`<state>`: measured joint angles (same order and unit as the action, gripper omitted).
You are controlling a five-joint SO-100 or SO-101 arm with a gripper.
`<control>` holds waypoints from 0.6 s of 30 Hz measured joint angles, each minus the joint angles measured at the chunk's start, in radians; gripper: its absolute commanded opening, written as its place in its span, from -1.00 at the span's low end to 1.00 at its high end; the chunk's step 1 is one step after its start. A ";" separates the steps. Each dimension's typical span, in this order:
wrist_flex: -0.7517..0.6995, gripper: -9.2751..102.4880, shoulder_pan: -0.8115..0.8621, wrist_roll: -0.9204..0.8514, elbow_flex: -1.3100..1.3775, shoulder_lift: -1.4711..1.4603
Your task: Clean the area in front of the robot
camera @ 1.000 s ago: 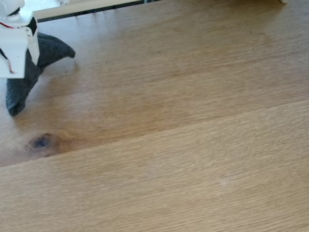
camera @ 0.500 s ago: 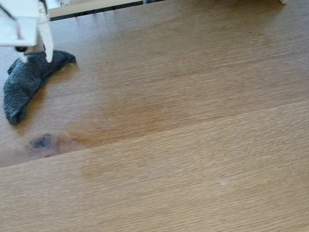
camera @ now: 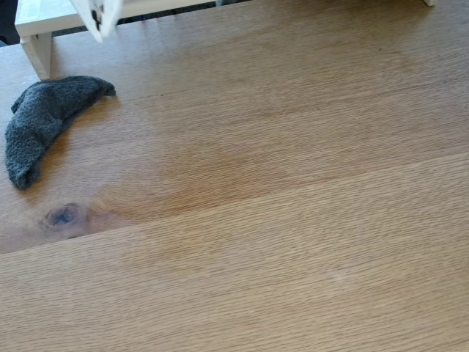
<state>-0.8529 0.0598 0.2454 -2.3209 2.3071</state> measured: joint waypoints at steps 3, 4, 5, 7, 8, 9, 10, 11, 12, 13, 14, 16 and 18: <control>0.000 -0.84 0.015 -0.041 -0.183 0.196; 0.000 -0.84 0.006 -0.072 -0.256 0.259; 0.000 -0.84 -0.005 -0.086 -0.334 0.328; -0.018 -0.84 -0.026 -0.132 -0.517 0.480; -0.037 -0.84 -0.034 -0.150 -0.617 0.560; -0.058 -0.84 -0.035 -0.169 -0.710 0.627; -0.089 -0.84 -0.034 -0.173 -0.788 0.689; -0.121 -0.84 -0.037 -0.199 -0.854 0.747; -0.158 -0.84 -0.041 -0.215 -0.916 0.813; -0.207 -0.84 -0.041 -0.219 -0.934 0.865; -0.259 -0.84 -0.041 -0.236 -0.934 0.900; -0.347 -0.84 -0.049 -0.227 -0.934 0.928; -0.388 -0.84 -0.077 -0.229 -0.934 0.963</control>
<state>-1.2410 -0.0169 0.0169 -3.2551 3.2704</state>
